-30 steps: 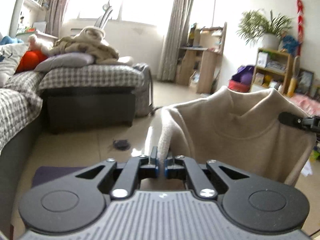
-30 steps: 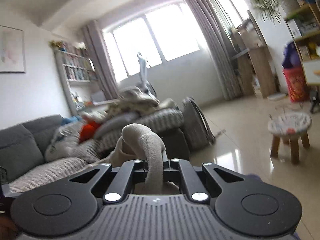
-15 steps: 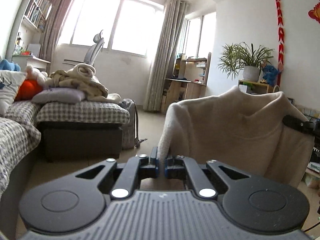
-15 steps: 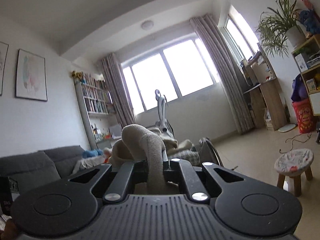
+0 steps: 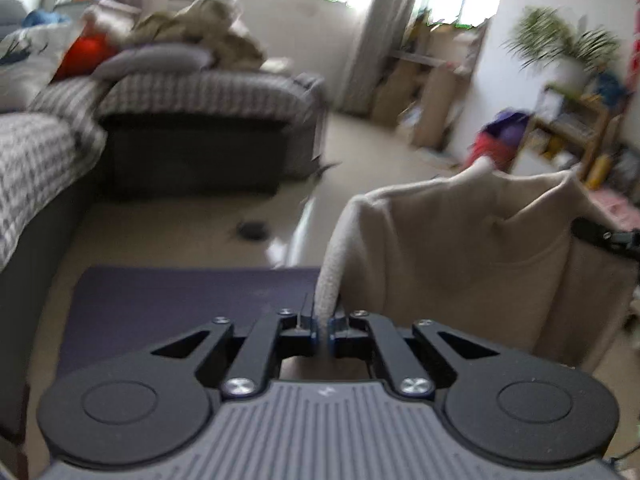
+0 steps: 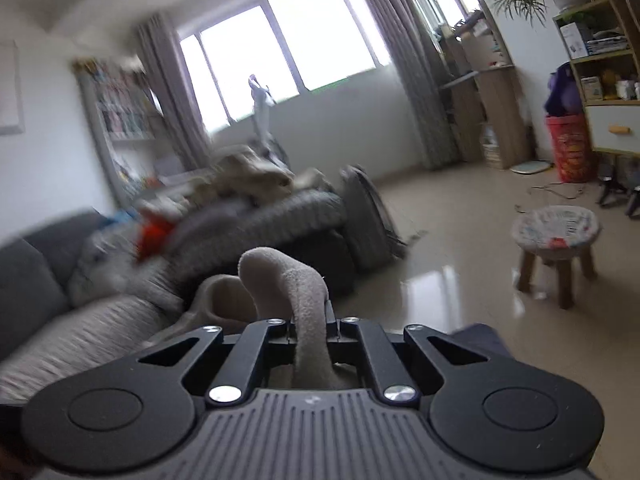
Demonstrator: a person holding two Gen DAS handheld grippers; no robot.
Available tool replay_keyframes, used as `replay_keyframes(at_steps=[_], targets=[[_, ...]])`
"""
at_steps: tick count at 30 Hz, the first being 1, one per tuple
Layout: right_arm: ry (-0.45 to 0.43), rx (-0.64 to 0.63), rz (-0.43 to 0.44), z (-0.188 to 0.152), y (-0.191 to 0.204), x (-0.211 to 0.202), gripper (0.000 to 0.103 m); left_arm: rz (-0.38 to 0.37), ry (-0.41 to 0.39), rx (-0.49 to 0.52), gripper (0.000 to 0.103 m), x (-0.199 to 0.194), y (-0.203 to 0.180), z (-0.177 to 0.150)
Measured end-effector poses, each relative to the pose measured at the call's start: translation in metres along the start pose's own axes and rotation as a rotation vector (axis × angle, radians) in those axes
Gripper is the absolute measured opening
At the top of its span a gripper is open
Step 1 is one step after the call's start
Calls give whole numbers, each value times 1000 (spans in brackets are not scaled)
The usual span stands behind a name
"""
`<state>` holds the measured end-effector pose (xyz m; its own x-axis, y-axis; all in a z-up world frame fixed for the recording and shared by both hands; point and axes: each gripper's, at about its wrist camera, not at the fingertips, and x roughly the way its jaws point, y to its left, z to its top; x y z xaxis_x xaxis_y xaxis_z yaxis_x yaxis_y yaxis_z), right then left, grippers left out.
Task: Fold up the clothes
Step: 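Lift the sweatshirt with both grippers and shake it open in the air, then lower the sweatshirt flat onto the mat and open both grippers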
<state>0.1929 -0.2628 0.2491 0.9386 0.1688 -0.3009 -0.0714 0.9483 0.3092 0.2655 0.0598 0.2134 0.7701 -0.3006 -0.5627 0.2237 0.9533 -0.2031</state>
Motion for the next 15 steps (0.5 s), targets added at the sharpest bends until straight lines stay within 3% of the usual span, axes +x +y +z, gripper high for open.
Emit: replay_keyframes(at_steps=[5,15], targets=[[56,-12,-70,-25,-5,88,5,114,13,-44,1,60,16,0],[73,-143,-90,-57,10,203,5,247,27,-116,2,166,53,11]])
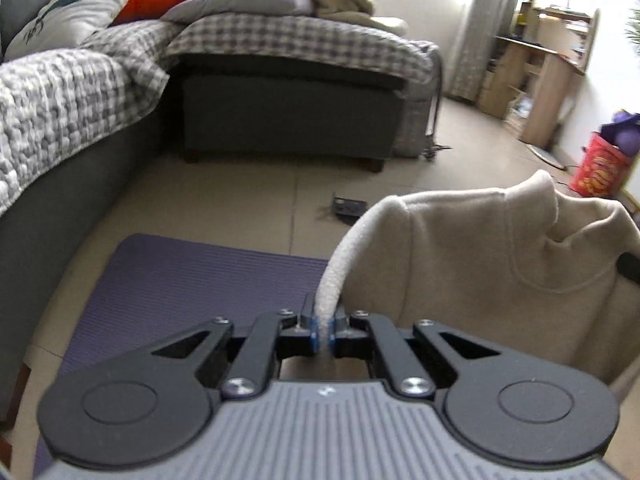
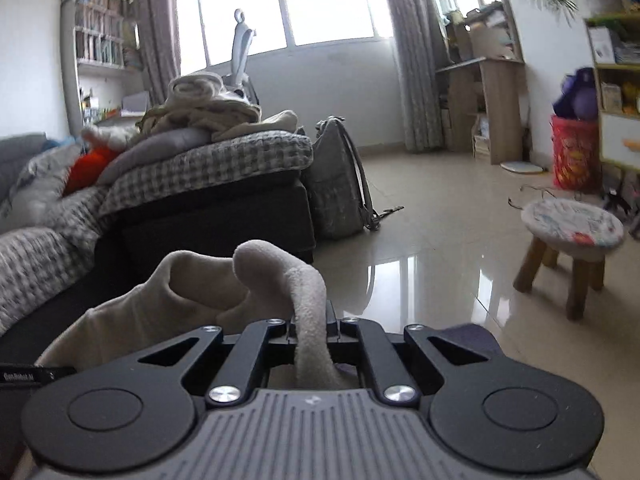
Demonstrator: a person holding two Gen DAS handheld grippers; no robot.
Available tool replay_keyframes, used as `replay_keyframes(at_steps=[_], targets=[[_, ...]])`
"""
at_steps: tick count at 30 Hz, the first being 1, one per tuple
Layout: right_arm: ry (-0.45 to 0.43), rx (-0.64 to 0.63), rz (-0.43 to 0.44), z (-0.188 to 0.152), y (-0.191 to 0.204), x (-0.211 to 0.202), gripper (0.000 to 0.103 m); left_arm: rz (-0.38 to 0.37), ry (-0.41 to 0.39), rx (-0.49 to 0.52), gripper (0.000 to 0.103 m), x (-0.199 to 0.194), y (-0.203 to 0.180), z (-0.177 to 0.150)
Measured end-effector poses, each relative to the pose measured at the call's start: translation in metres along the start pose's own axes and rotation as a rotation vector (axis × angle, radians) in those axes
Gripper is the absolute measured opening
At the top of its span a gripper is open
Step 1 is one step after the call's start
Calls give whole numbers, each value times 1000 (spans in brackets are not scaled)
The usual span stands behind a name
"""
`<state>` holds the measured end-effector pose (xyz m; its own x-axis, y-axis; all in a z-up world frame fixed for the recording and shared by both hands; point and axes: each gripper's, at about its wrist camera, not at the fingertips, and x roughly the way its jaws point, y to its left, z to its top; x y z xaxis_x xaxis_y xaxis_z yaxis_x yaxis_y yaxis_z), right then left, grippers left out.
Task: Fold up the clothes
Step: 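Lower the sweatshirt flat onto the mat and open both grippers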
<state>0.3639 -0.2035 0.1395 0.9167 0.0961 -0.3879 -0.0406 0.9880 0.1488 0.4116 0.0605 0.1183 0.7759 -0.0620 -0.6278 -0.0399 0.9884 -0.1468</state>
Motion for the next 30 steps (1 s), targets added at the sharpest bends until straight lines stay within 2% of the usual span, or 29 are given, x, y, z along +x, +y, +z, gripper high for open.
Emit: replay_keyframes(at_steps=[6,7,9,10,11,12,13,14,16,21,23,25,27,30], targets=[[49,31,-14,-20,-4,63,7,36,-9,25,3,55,2,-5],[59,37,-17,-22,-6,69,11,38,-10,31,7,65,1,-7],[76,43,-35,-29,-11,80,20,44,-17,47,17,76,0,-10],[83,46,-45,-34,-13,86,38,46,-21,55,26,82,0,-12],[84,47,-51,-37,-15,89,48,49,-25,64,34,87,-1,-13],[86,47,-52,-41,-17,91,49,50,-21,79,47,91,-2,-14],[90,46,-47,-44,-18,92,49,51,-15,97,50,94,-2,-15],[97,43,-40,-48,-19,93,50,50,-5,108,51,97,-3,-18],[120,29,-22,-55,-21,93,50,47,17,126,58,101,-3,-24],[167,-34,-6,-73,-20,87,52,44,99,152,64,111,-4,-44],[189,-52,-4,-81,-19,84,53,45,125,162,73,111,-5,-51],[226,-69,-3,-92,-19,79,54,48,158,178,89,112,-7,-57],[256,-79,-2,-97,-17,77,58,60,168,187,94,109,-10,-62],[348,-84,-2,-108,-14,73,60,77,180,203,99,105,-15,-68]])
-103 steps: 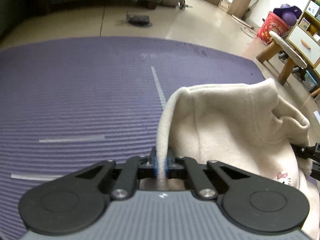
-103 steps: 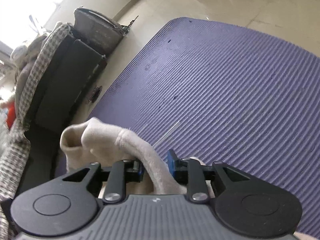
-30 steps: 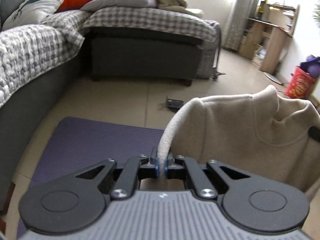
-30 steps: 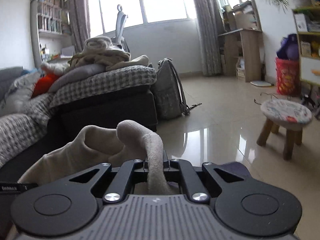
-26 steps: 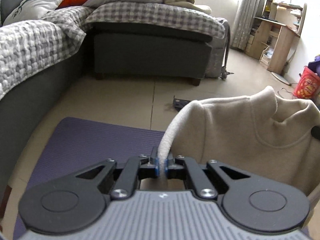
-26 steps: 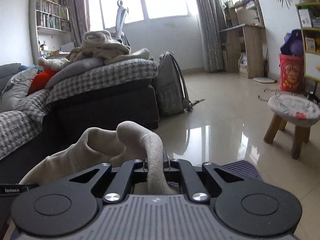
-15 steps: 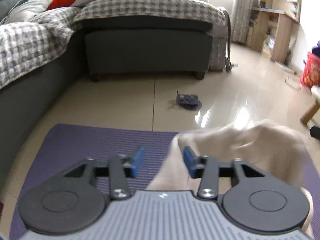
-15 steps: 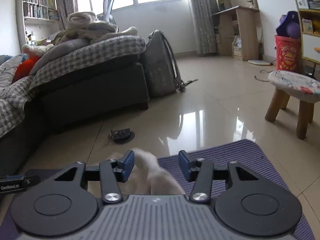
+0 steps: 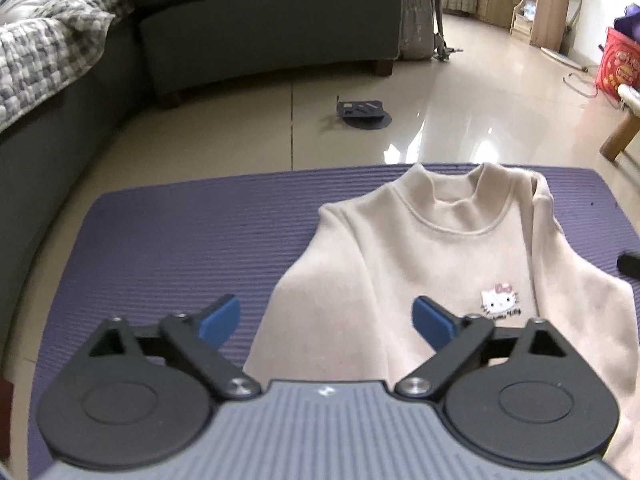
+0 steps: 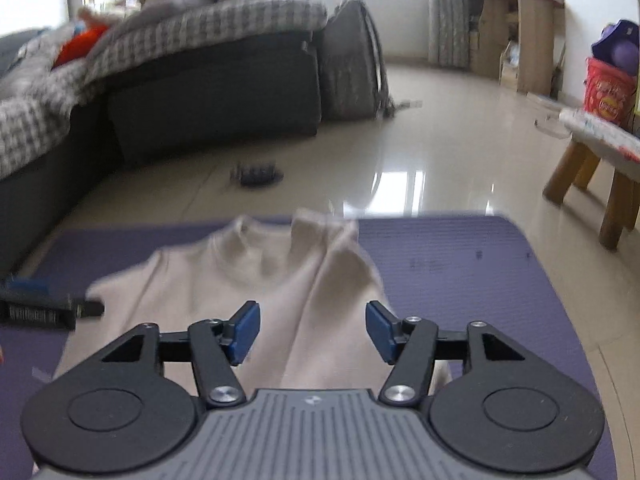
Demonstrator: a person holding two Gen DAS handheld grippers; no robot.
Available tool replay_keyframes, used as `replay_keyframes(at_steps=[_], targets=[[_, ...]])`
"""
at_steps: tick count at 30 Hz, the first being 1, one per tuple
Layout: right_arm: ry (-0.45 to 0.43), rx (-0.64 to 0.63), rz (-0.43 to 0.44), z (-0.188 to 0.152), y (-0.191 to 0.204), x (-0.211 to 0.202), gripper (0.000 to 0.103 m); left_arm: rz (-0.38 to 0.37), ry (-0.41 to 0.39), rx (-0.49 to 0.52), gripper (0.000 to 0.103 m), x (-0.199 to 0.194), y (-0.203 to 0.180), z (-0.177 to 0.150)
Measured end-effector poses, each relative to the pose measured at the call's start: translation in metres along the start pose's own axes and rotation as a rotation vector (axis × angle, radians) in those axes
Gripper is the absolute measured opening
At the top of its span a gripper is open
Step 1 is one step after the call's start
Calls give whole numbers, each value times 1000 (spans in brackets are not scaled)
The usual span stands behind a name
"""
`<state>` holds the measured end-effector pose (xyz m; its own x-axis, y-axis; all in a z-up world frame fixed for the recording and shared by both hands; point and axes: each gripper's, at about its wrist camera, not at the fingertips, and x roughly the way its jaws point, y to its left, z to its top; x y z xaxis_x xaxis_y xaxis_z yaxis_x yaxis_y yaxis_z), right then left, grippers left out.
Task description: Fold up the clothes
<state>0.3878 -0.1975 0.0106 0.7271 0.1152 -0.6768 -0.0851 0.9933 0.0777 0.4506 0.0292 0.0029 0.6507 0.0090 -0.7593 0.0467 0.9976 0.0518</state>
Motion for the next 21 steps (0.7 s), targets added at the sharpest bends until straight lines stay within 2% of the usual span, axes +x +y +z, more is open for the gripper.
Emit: replay_keyframes(at_steps=[5,9,13,18,21], targets=[[104,-23,38,-23,12,-16,62,4,36,53,102,-9,-12,-13],[212,-60,53,-56,27,-33,62,-25,81,110,102,-19,-18,-31],[318,-137,67,-90,43,-51,62,-75,155,174,102,-27,-18,-56],[409,-194,126,-124,52,-68,62,-125,240,249,102,-33,-14,-96],[451,-237,134,-141,59,-72,62,-116,267,321,101,-33,-17,-118]])
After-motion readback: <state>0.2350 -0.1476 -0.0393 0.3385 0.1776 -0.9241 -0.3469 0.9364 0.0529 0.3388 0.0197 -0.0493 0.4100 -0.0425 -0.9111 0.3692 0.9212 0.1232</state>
